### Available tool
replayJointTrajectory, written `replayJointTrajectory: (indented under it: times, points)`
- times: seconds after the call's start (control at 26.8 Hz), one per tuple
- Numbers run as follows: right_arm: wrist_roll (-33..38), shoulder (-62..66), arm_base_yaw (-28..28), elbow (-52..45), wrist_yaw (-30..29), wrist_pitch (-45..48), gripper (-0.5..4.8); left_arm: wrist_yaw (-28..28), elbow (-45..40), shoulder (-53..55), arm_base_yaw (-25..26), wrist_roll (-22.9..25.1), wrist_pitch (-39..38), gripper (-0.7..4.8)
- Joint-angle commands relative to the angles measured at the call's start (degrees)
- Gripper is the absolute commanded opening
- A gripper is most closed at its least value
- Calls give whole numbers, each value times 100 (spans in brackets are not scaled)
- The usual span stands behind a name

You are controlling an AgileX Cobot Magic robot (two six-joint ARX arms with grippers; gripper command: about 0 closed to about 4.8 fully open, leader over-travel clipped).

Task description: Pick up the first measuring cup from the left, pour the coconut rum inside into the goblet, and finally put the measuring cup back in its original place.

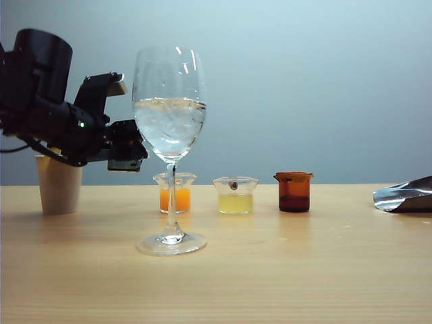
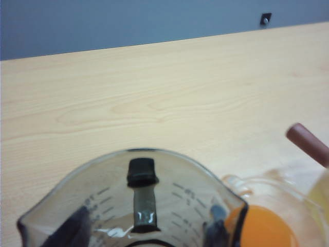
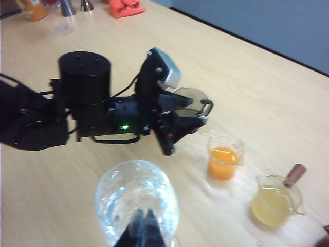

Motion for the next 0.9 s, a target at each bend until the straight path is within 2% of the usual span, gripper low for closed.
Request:
replayJointTrajectory:
  times: [0.04, 0.9]
  points:
    - [-17, 7, -44, 35, -50, 46, -9, -149, 11, 273, -4, -249, 459, 142]
    - [-37, 15, -212, 28, -92, -149, -9, -249, 7, 1397, -4, -542, 1541, 142]
